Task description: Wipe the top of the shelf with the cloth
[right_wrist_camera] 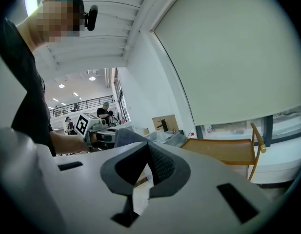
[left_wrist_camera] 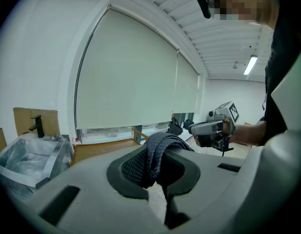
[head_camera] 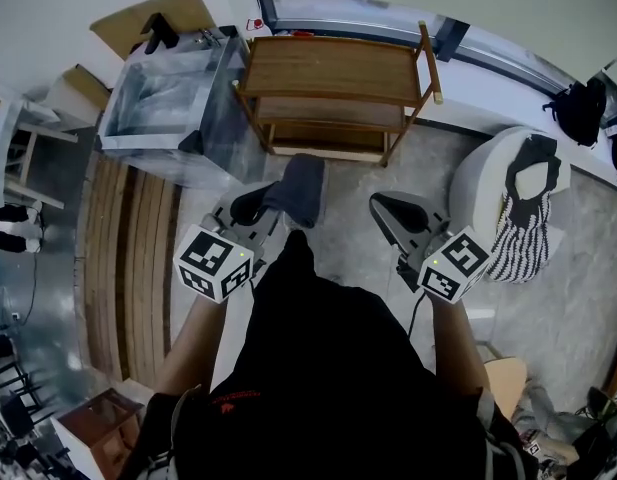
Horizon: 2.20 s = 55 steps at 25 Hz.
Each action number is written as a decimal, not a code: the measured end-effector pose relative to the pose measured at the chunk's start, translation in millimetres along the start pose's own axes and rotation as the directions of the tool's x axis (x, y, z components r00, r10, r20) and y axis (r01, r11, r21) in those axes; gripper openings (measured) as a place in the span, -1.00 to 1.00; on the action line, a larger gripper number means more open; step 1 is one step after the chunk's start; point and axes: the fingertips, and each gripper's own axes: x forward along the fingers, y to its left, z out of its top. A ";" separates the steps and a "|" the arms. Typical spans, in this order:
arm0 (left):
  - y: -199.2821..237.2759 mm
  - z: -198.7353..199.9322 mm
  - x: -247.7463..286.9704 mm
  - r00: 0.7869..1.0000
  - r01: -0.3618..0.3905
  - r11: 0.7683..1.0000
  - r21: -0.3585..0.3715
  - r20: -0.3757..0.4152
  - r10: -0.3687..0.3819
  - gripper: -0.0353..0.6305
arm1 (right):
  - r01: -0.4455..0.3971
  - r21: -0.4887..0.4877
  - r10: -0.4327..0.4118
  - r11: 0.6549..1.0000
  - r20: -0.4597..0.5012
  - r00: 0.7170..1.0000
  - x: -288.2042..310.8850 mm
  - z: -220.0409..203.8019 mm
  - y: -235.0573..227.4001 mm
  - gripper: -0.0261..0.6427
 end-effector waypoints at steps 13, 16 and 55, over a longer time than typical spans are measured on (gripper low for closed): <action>149.9 3.1 57.7 0.999 0.029 0.999 -0.022 -0.035 -0.029 -0.76 | 0.006 0.053 -0.001 0.999 -0.082 0.997 145.3 12.7 -74.5 -0.91; 191.4 4.9 72.6 0.998 0.040 0.999 -0.021 -0.054 -0.041 -0.76 | -0.016 0.061 0.023 0.998 -0.111 0.994 192.1 18.3 -89.4 -0.91; 438.4 18.0 228.8 0.986 0.088 0.994 -0.060 -0.135 -0.095 -0.76 | 0.171 0.154 -0.127 0.973 -0.260 0.957 389.9 55.5 -308.9 -0.91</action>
